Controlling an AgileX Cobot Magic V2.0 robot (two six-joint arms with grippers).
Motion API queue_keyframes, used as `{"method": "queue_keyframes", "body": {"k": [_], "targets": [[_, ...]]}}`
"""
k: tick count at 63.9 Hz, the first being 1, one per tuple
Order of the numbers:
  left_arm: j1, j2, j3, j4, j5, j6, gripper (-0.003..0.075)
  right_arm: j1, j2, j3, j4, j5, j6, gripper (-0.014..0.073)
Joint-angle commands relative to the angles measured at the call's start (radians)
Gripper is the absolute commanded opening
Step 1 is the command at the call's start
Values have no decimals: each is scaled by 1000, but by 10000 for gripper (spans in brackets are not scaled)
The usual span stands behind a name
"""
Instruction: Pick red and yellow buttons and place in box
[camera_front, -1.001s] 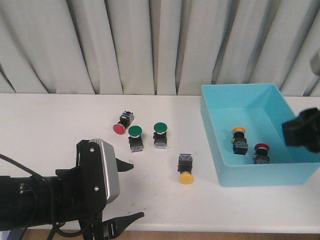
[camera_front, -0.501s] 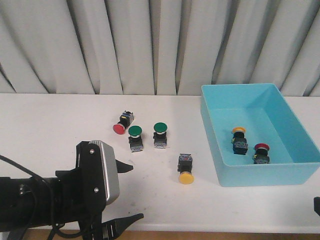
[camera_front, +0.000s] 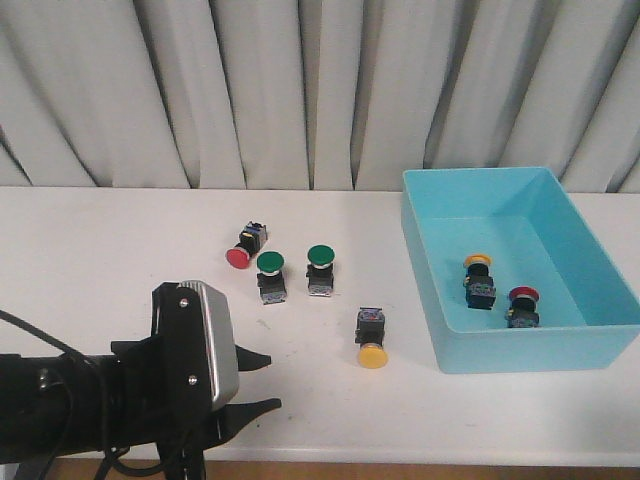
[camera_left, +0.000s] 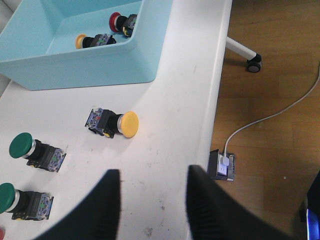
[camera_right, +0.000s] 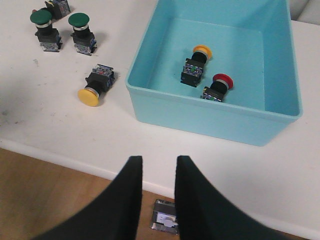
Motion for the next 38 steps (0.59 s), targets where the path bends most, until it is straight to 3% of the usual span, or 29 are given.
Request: {"method": "queue_keyframes", "body": {"k": [1, 12, 38], "targets": [[-4, -27, -26, -34, -12, -11, 165, -2, 7, -23, -6, -67, -12, 78], [-4, -27, -26, -35, -12, -65, -8, -2, 7, -23, -4, -67, -12, -10], [-4, -27, -26, -34, -13, -109, -7, -2, 7, -23, -4, -45, -12, -6]]}}
